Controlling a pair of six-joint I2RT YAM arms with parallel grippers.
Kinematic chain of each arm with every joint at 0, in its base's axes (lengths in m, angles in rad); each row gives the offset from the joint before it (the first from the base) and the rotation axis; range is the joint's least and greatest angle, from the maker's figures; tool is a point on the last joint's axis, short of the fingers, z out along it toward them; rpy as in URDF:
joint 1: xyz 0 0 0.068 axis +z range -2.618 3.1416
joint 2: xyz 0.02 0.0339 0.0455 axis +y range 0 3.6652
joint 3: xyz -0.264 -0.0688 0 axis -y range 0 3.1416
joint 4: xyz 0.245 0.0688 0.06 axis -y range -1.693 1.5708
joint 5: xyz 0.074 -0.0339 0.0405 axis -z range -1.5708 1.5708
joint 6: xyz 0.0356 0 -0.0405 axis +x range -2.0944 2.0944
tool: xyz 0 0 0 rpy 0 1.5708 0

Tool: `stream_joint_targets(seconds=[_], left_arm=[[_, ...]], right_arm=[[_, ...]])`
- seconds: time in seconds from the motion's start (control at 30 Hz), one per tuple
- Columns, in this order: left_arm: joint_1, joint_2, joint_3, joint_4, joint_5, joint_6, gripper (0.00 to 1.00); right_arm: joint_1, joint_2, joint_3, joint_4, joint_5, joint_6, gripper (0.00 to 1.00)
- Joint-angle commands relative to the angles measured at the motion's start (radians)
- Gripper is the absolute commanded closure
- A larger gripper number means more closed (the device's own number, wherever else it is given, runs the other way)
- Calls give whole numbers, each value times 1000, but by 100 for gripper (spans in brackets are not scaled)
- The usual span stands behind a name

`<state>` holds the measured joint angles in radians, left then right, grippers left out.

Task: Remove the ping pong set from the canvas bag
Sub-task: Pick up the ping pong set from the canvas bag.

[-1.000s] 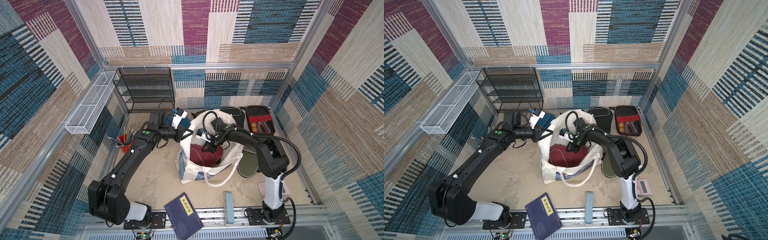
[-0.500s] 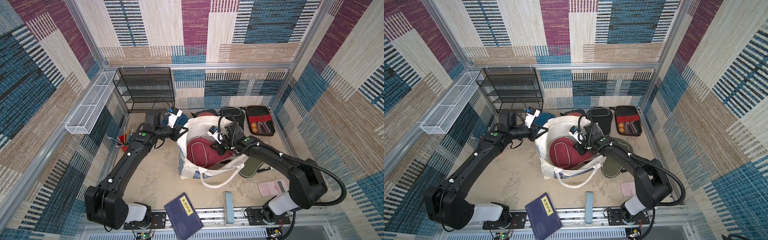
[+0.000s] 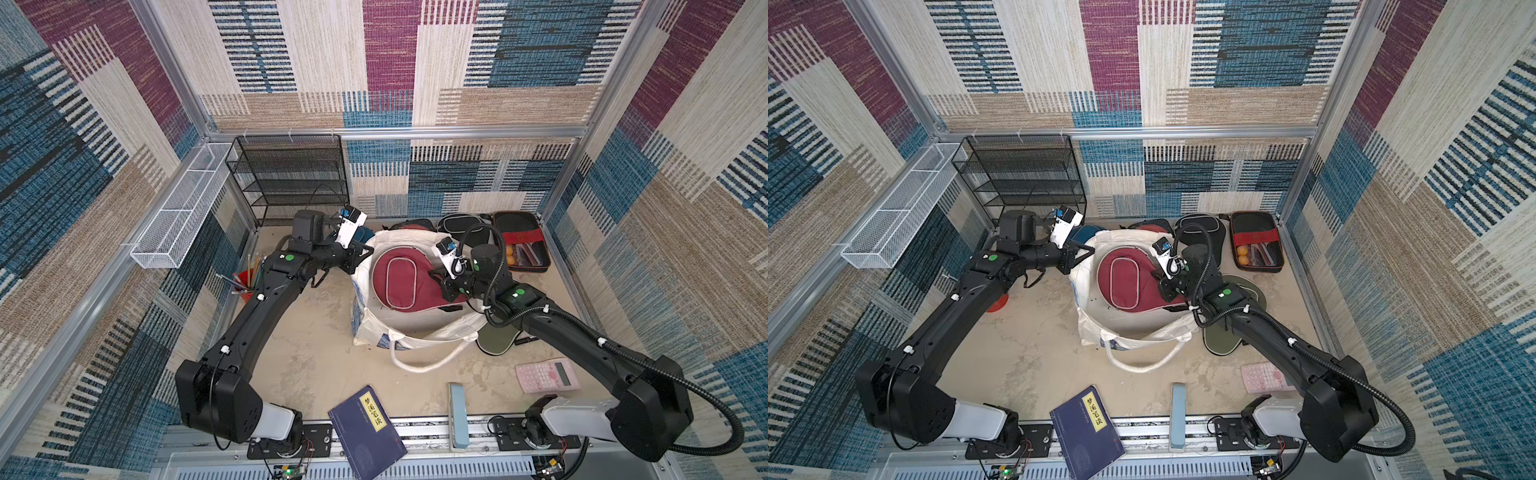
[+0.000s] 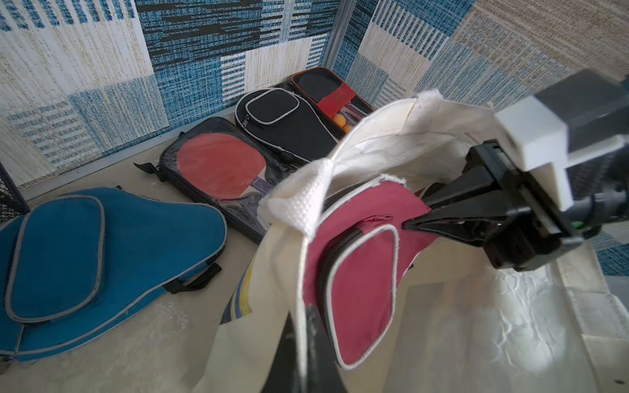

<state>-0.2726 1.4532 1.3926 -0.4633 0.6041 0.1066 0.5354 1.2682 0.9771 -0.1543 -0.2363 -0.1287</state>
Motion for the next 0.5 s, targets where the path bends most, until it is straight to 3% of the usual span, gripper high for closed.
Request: stream_joint_targets(seconds=[0.0,0.07,0.13,0.23,0.47], left_arm=[[2,6,28,-29,-49,36,69],[6,-5,38,-30,-55,40,40],[20,-27,40,-21,-34,41,23],[58,-59,41,6,63,20,15],[85,-90,65,49,335,-30,6]], right_arm=[[-1,-45,-18,173,-21,31,100],[-2,-72,-27,193,-28,35,100],[-2,-94,-26,207,-42,43,100],[-3,-104,1,194,-63,49,100],[-20,-130,42,232,-128,60,100]])
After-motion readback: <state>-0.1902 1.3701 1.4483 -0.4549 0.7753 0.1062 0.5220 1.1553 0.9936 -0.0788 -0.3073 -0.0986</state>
